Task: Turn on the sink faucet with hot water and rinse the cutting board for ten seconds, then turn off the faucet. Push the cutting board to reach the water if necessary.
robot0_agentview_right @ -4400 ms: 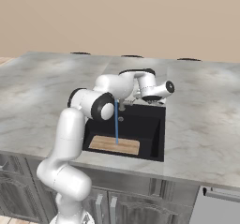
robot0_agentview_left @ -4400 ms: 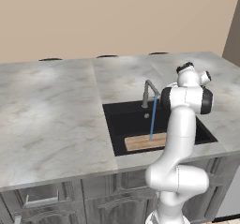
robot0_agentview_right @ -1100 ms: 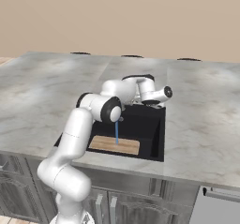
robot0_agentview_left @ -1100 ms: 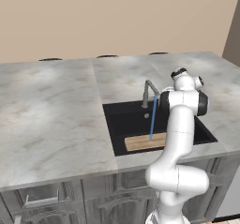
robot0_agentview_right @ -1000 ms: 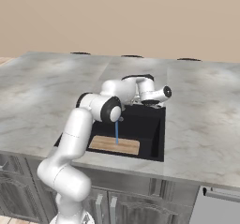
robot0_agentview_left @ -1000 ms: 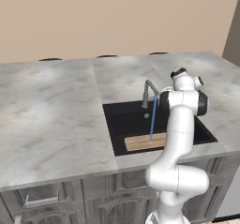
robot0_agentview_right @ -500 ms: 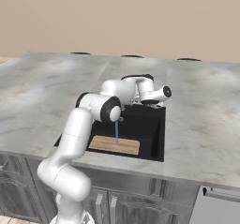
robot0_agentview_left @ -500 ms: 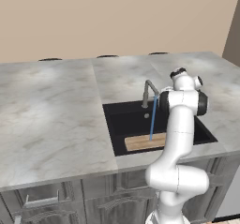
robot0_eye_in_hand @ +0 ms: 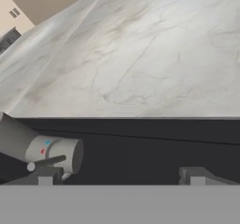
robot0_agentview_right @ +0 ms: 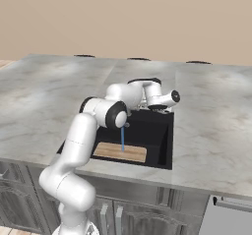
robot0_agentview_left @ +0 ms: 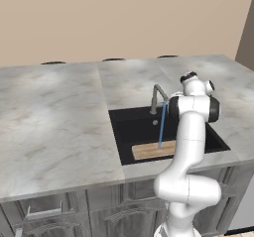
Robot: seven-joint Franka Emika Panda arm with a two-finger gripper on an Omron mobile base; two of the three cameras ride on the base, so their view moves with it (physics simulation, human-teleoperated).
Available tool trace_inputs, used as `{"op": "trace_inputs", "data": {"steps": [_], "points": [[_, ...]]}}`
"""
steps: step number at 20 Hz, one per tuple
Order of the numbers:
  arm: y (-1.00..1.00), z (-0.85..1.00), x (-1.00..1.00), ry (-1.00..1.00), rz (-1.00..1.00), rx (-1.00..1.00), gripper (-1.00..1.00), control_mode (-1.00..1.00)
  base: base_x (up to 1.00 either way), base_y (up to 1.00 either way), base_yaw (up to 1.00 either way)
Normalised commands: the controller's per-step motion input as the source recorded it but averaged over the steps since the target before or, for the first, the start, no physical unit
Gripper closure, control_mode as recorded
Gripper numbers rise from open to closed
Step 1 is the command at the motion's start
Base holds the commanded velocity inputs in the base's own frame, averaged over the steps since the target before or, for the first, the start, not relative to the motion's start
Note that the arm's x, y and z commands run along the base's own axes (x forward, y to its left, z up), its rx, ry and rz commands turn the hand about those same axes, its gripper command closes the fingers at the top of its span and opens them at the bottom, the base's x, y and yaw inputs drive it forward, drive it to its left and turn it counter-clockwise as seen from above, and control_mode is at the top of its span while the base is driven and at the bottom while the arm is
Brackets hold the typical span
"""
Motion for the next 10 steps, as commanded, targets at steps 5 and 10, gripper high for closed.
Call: {"op": "trace_inputs", "data": {"steps": [5,10], "points": [[-0.05,0.0,0.04,0.0,0.0,0.0,-1.0,-1.0,0.0,0.0,0.0],[-0.01,0.0,0.0,0.0,0.0,0.0,-1.0,-1.0,0.0,0.0,0.0]]}}
